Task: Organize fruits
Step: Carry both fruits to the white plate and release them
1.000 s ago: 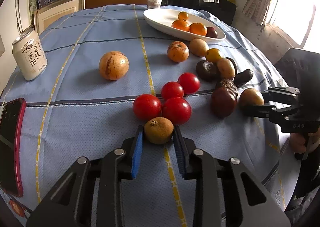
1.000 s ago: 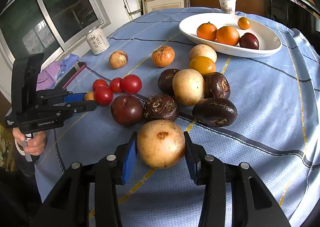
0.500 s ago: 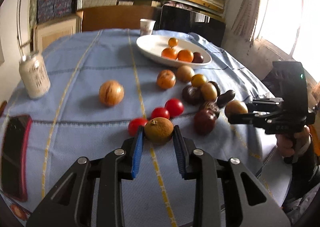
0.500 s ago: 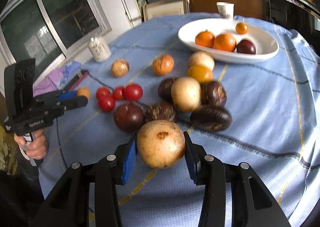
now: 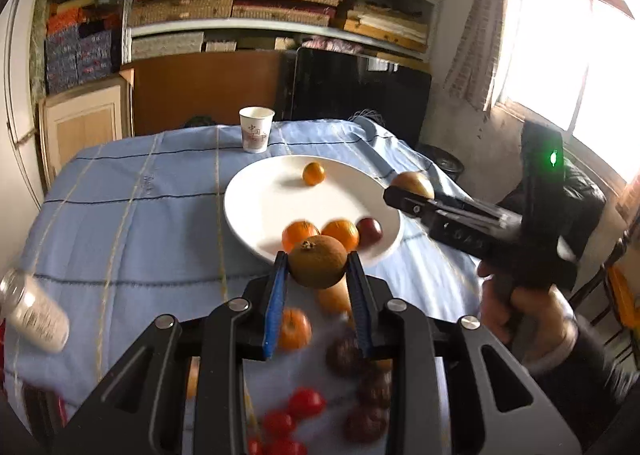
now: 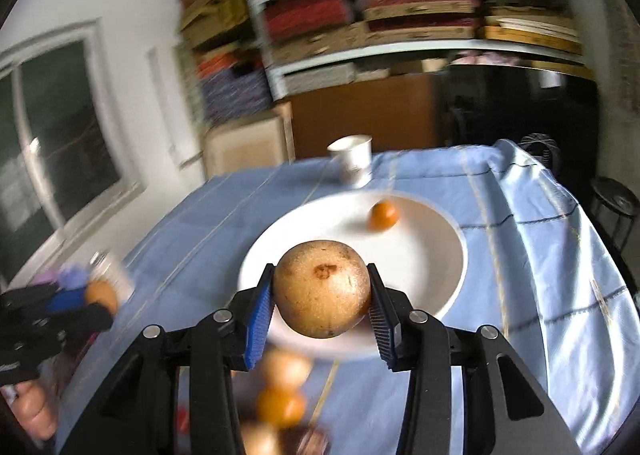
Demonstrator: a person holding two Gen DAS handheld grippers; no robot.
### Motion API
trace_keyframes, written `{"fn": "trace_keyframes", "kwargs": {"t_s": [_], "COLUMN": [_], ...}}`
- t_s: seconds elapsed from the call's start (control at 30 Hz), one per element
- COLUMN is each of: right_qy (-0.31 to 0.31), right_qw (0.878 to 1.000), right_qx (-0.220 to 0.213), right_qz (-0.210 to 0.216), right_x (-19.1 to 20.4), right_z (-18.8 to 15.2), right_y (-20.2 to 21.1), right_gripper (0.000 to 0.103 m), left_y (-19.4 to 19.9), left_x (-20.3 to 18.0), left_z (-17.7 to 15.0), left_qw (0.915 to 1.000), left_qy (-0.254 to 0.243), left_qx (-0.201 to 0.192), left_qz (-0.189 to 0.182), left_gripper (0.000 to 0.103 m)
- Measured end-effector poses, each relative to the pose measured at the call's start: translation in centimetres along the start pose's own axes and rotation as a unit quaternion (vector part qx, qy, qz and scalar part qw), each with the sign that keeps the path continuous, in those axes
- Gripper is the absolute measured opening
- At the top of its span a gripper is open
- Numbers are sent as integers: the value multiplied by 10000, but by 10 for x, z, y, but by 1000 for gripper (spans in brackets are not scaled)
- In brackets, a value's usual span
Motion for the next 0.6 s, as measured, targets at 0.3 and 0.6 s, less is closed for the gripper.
{"fn": "trace_keyframes", "kwargs": {"t_s": [0.3,0.6], "right_qy": [-711,-938], "right_qw": [9958,9918], "right_qx": [572,861], "right_qz": [-27,41], "right_x": [-36,-51], "right_z": [3,-5], "right_y": [-72,-88], "right_gripper": [44,45], "left_y": [-116,-185], "left_x": [50,81], "left_z": [52,44], "left_qw": [9948,9849], "left_qy": [491,647], "left_qx": [792,1331], "left_qz": [408,893], "left_gripper": [29,29]}}
Point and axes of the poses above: each gripper's, at about its wrist camera, not at the fingertips, and y roughly against the way its jaws point, x to its left, z to its top, the point moved 6 cm from there along -y, roughly the way its jaws point, and after that the axes turned 9 degrees about -z, right-handed, at the moved point
